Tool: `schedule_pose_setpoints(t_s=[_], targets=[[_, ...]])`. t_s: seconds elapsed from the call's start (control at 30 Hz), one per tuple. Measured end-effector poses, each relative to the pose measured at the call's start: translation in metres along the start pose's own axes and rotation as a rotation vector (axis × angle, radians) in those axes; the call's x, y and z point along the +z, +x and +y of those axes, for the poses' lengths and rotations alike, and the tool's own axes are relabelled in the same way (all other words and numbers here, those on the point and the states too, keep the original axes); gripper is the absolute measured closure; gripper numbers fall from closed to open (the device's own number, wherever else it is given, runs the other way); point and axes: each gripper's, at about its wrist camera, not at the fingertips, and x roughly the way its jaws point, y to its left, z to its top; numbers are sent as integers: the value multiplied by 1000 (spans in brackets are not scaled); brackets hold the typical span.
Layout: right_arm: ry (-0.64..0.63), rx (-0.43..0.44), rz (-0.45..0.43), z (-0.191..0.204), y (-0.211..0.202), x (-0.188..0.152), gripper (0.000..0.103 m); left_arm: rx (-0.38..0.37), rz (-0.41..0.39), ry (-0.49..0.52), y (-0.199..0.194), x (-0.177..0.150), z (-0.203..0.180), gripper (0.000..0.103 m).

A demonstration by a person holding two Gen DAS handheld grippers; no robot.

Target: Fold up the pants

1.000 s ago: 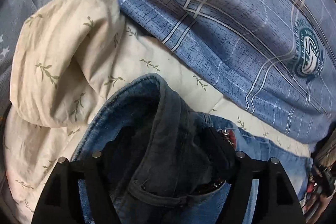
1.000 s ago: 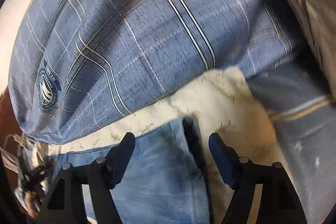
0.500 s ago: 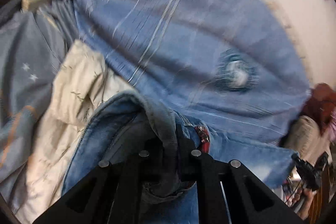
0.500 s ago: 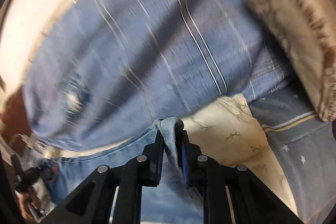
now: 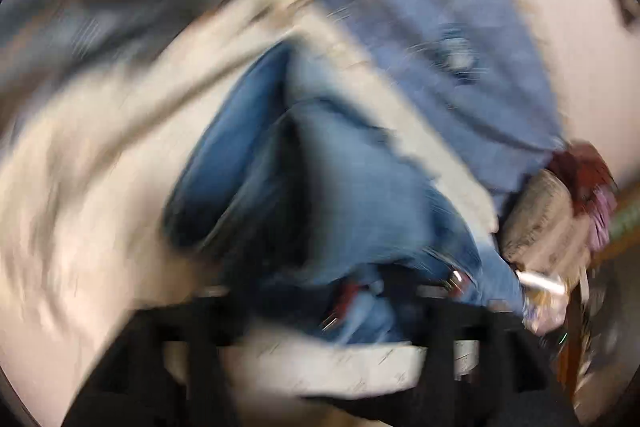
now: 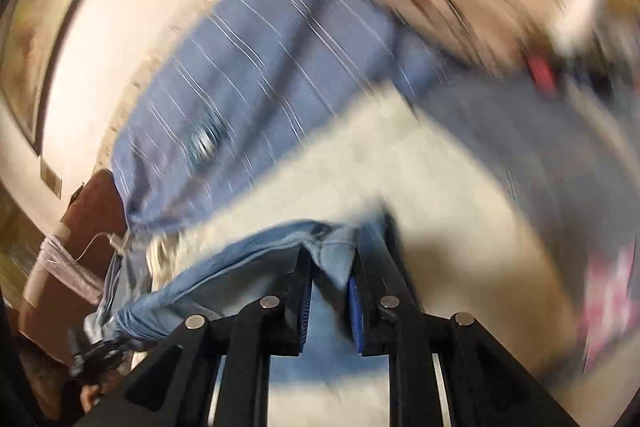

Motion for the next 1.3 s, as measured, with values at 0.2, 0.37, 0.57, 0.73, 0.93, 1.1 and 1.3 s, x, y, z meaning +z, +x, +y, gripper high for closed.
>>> schedule_pose_setpoints(t_s=[0.2, 0.37, 0.57, 0.73, 0.93, 1.1, 1.3], targets=[[258, 112, 7, -44, -16, -30, 23, -5, -21, -121, -12, -15, 6, 34], [531, 285, 55, -51, -13, -53, 19, 21, -73, -166, -14, -26, -7, 27], [765, 489, 14, -22, -7, -62, 19, 57, -217, -248, -51, -53, -5, 27], [746, 390, -5, 3, 5, -41, 19, 89, -295, -191, -63, -60, -24, 26], [810, 305, -53, -12, 28, -28, 21, 91, -116, -112, 12, -35, -48, 26], [633, 127, 25, -4, 41, -5, 91, 249, -5, -68, 65, -17, -50, 26], [338, 174, -143, 81, 1, 70, 98, 277, -12, -5, 73, -15, -57, 21]])
